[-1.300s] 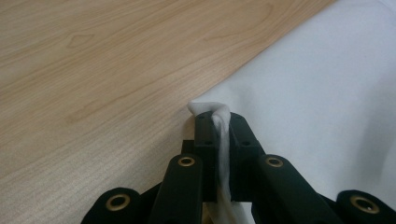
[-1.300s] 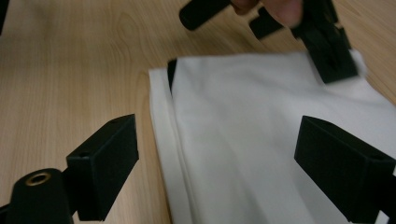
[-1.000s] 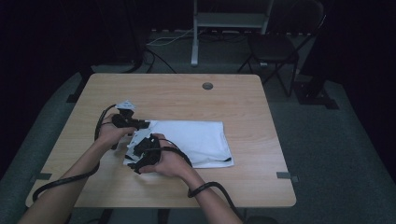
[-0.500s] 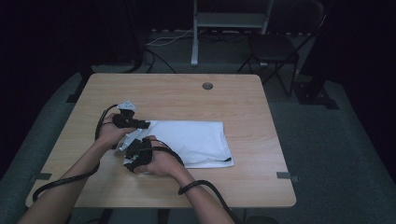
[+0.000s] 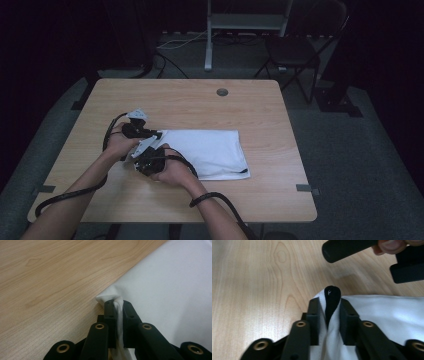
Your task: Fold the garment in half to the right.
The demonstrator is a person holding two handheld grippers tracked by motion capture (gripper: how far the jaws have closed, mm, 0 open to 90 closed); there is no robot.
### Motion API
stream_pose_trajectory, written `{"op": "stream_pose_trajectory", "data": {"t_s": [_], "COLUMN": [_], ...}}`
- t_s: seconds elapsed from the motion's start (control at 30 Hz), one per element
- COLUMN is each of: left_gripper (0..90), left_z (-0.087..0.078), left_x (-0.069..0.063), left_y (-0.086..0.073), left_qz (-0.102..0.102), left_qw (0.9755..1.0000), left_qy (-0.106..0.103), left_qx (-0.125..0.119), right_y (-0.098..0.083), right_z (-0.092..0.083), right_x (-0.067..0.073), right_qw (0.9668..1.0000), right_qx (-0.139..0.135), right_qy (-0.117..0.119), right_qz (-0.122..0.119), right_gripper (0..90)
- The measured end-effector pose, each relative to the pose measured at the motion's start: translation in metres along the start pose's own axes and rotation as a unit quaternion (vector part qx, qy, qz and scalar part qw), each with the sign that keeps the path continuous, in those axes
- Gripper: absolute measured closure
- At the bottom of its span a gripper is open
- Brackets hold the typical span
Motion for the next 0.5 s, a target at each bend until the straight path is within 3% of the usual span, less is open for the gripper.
{"op": "stream_pose_trajectory", "data": {"t_s": [0.3, 0.5], "left_gripper": [85.1, 85.1], "left_z": [-0.0016, -0.0067], "left_x": [-0.0011, -0.0027], "left_y": [0.0009, 0.0039], "left_qz": [0.0, 0.005], "left_qw": [1.0, 1.0], "left_qy": [-0.003, 0.003], "left_qx": [-0.002, -0.003], "right_y": [0.0014, 0.0084], "right_z": [-0.0002, -0.0073], "right_x": [-0.0001, 0.0018], "right_qw": [0.9999, 0.9999], "right_qx": [0.008, -0.011], "right_qy": [-0.013, -0.006], "right_qz": [-0.008, -0.001], "right_gripper": [80.3, 80.2]}}
Point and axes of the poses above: each handheld gripper's, and its own axes: z roughly forward along the jaws, y roughly out of its top, x roughly to its left, the point moved 9 cm from there along z, roughly forward along the jaws, and after that the axes turned 4 degrees about -y, right-handed, at the moved point
